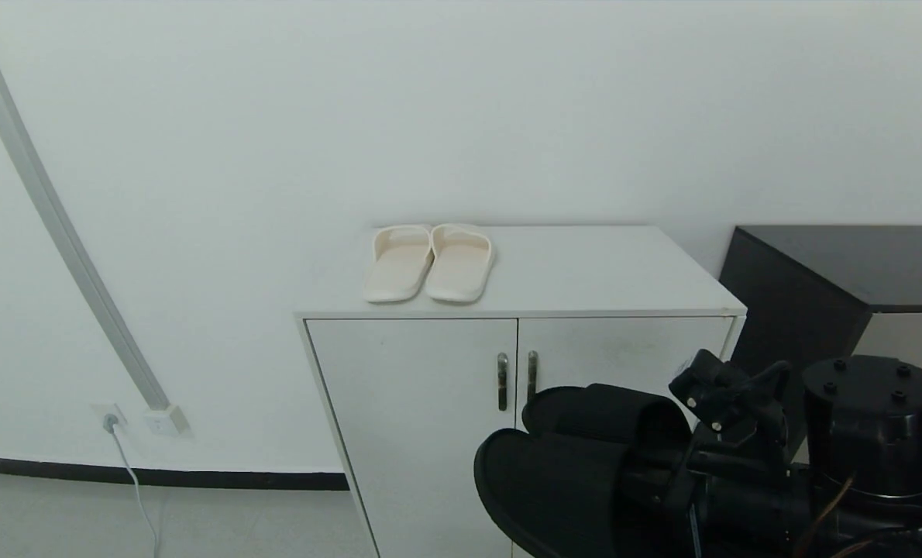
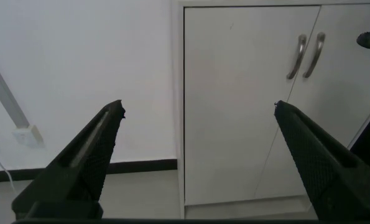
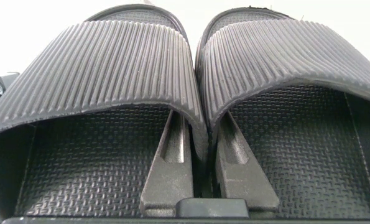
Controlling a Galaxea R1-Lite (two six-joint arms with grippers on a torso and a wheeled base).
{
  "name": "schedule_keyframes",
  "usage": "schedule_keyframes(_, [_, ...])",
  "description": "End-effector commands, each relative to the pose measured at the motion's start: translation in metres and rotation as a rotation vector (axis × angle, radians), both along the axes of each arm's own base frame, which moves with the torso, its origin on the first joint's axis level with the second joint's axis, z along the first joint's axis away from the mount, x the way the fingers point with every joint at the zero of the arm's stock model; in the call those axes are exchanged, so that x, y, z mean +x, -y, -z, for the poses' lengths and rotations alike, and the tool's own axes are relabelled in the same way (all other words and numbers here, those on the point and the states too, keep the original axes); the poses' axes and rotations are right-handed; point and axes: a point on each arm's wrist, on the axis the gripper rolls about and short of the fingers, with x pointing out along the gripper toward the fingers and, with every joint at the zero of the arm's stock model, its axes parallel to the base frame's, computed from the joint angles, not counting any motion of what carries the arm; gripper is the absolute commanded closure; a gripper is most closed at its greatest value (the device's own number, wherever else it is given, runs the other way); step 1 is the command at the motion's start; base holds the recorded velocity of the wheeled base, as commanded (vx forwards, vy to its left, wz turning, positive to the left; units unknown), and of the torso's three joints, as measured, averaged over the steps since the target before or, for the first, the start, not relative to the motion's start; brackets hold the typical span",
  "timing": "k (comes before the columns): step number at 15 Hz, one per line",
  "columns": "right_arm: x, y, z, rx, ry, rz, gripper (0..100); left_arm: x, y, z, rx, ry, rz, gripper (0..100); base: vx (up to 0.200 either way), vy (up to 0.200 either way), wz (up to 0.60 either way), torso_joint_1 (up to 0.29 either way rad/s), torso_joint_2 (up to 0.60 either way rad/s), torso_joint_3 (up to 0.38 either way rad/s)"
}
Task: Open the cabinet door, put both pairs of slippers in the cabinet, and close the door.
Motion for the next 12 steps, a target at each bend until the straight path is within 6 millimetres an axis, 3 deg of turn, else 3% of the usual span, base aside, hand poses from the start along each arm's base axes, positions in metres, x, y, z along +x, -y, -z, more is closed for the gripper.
schedule_keyframes(1, [-0.0001, -0.0001, -0.0001, 0.001, 0.001, -0.001, 100, 0.0, 0.0, 0.0, 0.0, 0.0, 0.0, 0, 0.0, 0.0, 0.0, -0.198, 0.51, 0.31])
schedule_keyframes(12, [-0.0018, 0.0015, 0.0027, -0.012, 0.001, -0.006, 100, 0.0, 0.0001, 0.0, 0.003, 0.0, 0.004, 0, 0.0, 0.0, 0.0, -0.154, 0.49, 0.328])
